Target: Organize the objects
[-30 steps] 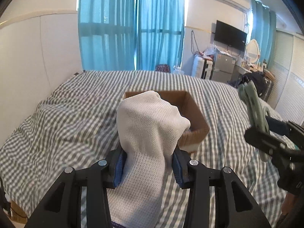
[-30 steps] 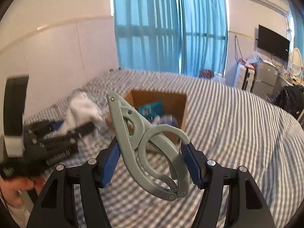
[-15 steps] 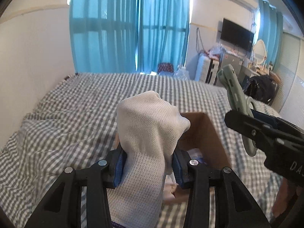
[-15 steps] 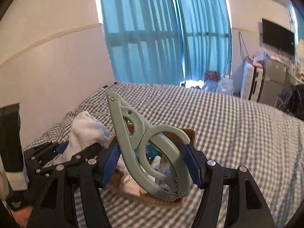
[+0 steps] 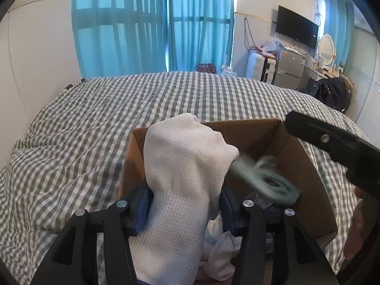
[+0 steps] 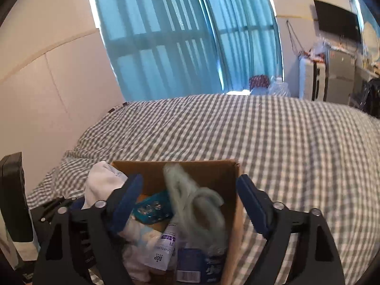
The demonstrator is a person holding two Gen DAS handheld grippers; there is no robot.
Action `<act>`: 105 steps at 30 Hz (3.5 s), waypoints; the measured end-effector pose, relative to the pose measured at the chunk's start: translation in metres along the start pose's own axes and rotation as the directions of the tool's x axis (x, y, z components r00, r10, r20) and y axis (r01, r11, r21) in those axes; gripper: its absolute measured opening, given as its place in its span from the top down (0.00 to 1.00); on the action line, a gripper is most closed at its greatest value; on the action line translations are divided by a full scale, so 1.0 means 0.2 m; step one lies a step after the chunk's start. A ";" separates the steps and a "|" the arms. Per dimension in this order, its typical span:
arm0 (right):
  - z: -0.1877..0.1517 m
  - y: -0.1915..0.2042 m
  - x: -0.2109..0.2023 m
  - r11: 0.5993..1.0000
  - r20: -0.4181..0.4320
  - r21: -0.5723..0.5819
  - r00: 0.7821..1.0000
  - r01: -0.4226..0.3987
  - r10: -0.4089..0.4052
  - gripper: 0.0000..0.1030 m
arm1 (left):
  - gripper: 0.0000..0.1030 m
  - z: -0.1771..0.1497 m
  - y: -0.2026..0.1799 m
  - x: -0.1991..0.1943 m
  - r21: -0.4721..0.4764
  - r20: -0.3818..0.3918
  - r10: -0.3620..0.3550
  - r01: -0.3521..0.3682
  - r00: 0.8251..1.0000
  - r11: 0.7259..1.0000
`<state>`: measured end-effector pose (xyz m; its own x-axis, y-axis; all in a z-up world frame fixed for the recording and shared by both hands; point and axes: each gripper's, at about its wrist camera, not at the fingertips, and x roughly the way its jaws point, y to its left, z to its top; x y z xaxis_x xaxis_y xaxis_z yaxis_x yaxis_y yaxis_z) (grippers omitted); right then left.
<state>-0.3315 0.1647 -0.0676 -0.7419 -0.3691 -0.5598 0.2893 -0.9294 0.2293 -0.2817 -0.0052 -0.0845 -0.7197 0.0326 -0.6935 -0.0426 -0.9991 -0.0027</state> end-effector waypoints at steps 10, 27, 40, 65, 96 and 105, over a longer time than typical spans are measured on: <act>0.02 0.03 -0.37 0.997 0.033 -0.056 0.998 0.055 -0.053 0.19 | 0.17 -0.02 -0.11 -0.33 0.047 0.038 0.068 -0.069 0.997 0.996; -0.21 0.24 -1.32 0.975 0.201 -0.143 0.969 0.171 -0.140 0.19 | 0.00 -0.22 -0.19 -1.20 0.027 0.355 0.035 -0.048 0.934 0.998; -0.73 0.22 -1.33 0.964 0.257 -0.104 0.943 0.243 -0.210 0.00 | 0.00 -0.60 -0.09 -1.19 0.010 0.345 0.070 -0.078 0.936 0.997; -0.71 0.24 -1.35 0.962 0.259 -0.068 0.936 0.264 -0.238 0.00 | 0.00 -0.64 -0.04 -1.25 -0.077 0.351 0.066 -0.042 0.934 0.996; -0.72 0.27 -1.32 0.953 0.256 -0.081 0.931 0.291 -0.262 0.00 | 0.00 -0.65 -0.06 -1.23 -0.058 0.326 0.067 -0.050 0.943 0.997; -0.72 0.28 -1.32 0.954 0.266 -0.080 0.928 0.290 -0.260 0.00 | 0.00 -0.65 -0.07 -1.25 -0.050 0.339 0.073 -0.059 0.938 0.997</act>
<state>-0.0320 0.2087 -0.0205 -0.9247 -0.0992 -0.3674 0.1095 -0.9940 -0.0073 -0.0108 -0.0036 -0.0058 -0.9131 -0.0330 -0.4064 0.0350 -0.9994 0.0025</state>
